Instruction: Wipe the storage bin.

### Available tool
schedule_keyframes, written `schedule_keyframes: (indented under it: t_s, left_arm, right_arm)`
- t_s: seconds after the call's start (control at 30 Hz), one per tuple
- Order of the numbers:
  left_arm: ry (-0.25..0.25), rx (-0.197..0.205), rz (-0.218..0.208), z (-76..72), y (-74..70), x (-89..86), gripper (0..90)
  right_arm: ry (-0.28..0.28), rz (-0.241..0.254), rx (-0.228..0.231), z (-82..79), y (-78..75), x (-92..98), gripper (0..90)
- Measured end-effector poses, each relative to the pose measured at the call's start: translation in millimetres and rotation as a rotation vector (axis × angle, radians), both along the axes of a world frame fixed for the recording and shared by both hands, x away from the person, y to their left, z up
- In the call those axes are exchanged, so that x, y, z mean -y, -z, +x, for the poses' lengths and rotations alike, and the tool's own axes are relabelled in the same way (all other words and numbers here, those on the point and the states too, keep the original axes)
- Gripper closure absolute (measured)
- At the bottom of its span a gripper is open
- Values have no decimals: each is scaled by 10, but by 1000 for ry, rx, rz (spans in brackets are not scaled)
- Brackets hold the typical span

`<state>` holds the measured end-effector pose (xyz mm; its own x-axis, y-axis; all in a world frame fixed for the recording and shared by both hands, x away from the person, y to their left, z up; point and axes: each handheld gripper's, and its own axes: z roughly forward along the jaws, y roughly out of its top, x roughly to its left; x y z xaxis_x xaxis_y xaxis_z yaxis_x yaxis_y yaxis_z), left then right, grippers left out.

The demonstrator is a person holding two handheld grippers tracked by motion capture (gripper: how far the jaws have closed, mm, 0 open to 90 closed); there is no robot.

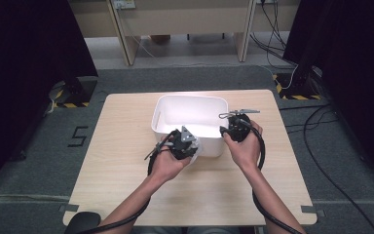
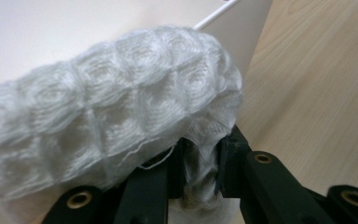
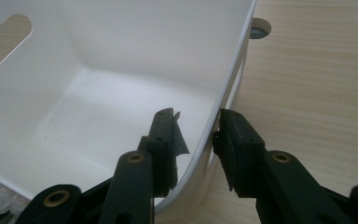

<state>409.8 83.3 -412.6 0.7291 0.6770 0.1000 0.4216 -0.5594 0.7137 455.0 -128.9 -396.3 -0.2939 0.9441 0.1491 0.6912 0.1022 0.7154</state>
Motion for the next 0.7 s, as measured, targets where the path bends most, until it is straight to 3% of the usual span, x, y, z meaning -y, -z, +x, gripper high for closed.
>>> schedule_keyframes:
  t_s: [0.7]
  left_arm:
    - [18,-6,3,10,13,81,760]
  right_arm:
    - [0,0,0,-1,0,-1,673]
